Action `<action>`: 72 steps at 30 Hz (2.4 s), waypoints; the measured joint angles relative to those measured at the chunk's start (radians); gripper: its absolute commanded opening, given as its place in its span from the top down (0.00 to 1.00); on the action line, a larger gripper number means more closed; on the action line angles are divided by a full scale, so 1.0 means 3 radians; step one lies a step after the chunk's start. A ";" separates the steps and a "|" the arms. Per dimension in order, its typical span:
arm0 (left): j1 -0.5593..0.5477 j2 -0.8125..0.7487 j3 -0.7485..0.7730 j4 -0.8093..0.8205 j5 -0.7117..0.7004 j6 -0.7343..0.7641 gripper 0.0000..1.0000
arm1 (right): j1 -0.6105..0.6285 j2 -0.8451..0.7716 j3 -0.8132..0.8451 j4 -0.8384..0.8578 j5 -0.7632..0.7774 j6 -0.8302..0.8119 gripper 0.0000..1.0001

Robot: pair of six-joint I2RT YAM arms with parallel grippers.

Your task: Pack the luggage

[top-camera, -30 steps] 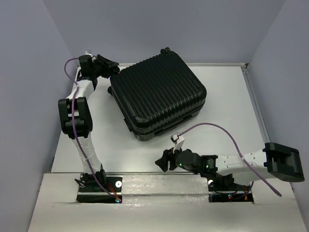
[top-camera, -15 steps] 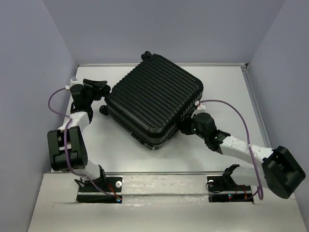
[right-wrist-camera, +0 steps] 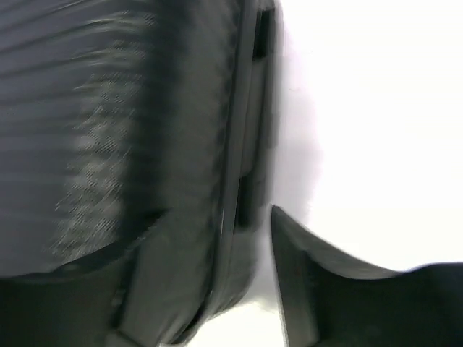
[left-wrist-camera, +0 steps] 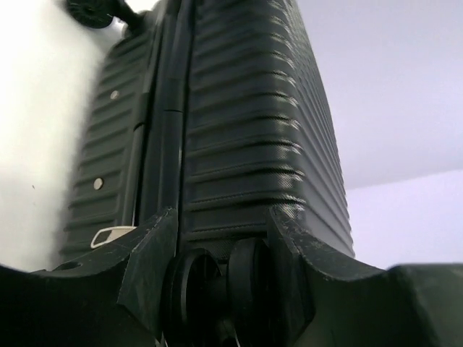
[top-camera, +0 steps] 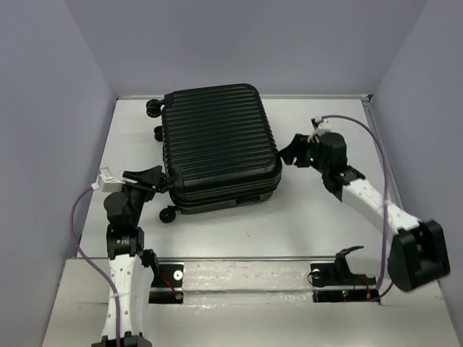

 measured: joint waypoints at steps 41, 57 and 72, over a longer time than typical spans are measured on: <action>-0.0102 -0.0153 -0.0001 -0.0184 0.0390 0.0221 0.94 | 0.0183 -0.0493 -0.1911 0.1690 -0.0874 -0.0175 0.93; -0.0118 -0.0340 -0.0086 -0.0184 0.0341 0.0193 0.94 | 0.2703 0.0097 -0.0724 0.0492 0.1211 0.0010 0.93; -0.0195 -0.0429 0.0299 -0.0952 0.0294 0.0479 0.94 | 0.3384 0.1901 0.0543 0.1831 0.1427 -0.0552 0.93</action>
